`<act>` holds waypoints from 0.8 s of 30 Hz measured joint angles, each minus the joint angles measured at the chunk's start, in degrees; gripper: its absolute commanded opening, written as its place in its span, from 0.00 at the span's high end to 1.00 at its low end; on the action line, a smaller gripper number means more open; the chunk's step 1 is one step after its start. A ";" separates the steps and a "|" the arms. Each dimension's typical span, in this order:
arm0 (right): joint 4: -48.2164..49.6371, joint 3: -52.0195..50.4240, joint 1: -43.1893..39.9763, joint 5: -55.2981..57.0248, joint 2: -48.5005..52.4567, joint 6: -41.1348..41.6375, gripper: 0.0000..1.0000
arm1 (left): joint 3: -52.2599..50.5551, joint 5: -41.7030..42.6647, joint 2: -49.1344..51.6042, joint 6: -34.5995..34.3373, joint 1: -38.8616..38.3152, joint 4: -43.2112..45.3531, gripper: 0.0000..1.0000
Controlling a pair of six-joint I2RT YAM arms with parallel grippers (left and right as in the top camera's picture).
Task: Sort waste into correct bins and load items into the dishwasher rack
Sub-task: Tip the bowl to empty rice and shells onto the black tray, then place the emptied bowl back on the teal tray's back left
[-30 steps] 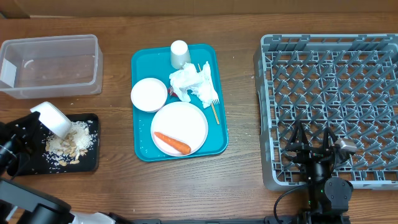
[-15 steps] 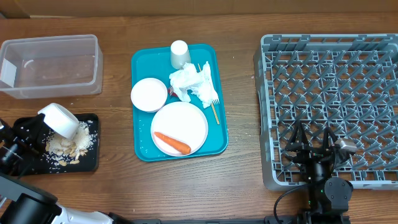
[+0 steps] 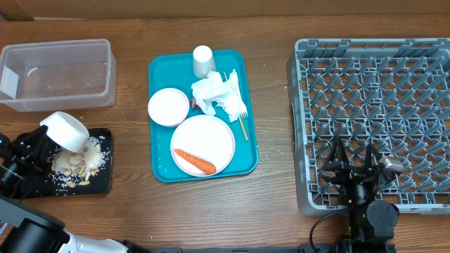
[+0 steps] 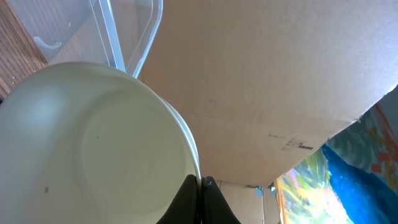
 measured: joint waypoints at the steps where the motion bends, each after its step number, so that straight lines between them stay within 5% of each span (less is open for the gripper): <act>1: -0.02 0.00 -0.02 0.00 0.00 0.02 0.00 | 0.00 0.00 0.00 0.07 -0.02 -0.24 0.96; 15: 0.00 0.00 -0.02 0.02 0.00 -0.02 0.00 | -0.09 -4.02 -1.16 6.40 -1.42 -6.84 0.96; 24: 0.00 0.00 0.00 0.00 0.00 0.00 0.00 | 1.86 -13.86 -19.93 8.17 -11.69 -7.15 0.96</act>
